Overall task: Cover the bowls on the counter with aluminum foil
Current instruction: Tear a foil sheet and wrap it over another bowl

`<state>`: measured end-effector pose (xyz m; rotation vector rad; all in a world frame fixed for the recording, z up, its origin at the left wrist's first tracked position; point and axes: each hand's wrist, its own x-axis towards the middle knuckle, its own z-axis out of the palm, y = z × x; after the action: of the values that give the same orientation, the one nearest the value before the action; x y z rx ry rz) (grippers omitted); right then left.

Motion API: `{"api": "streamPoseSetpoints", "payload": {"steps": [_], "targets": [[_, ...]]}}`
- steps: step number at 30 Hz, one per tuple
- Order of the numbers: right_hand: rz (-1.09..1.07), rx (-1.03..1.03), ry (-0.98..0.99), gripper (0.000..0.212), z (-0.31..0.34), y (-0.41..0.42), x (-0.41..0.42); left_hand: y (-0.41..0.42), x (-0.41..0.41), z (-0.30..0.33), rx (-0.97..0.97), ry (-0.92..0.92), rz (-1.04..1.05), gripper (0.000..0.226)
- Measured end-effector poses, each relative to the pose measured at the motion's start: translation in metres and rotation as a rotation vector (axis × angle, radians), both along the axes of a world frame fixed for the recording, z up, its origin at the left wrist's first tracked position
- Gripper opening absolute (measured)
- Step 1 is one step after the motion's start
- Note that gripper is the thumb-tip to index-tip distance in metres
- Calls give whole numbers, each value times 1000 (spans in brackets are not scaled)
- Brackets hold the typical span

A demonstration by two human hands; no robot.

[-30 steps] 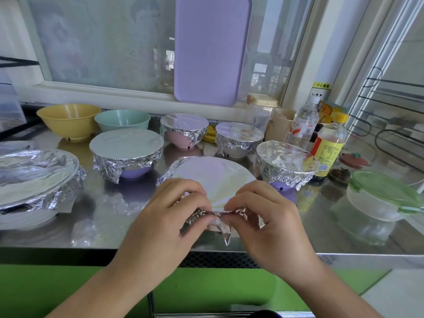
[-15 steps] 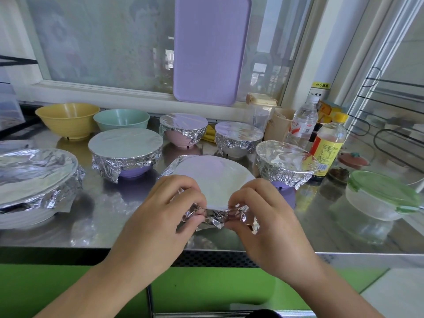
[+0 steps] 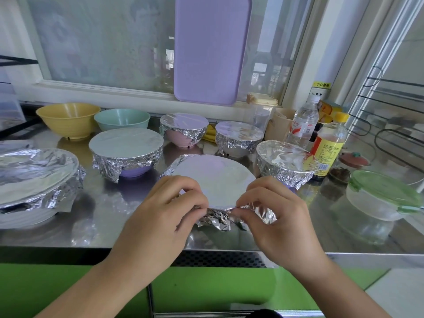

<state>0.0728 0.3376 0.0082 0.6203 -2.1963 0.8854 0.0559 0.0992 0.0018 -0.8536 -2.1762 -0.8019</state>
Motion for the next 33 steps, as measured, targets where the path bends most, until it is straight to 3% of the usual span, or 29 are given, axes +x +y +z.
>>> {"api": "streamPoseSetpoints", "payload": {"steps": [6, 25, 33], "targets": [[-2, 16, -24, 24, -3, -7, -1, 3, 6, 7, -2, -71, -29, 11], [32, -35, -94, 16, 6, 12, -4, 2, -8, 6, -51, -3, -28, 9], [10, 22, 1, 16, 3, -4, -7, 10, 6, 15, -75, -53, -48, 5]]}}
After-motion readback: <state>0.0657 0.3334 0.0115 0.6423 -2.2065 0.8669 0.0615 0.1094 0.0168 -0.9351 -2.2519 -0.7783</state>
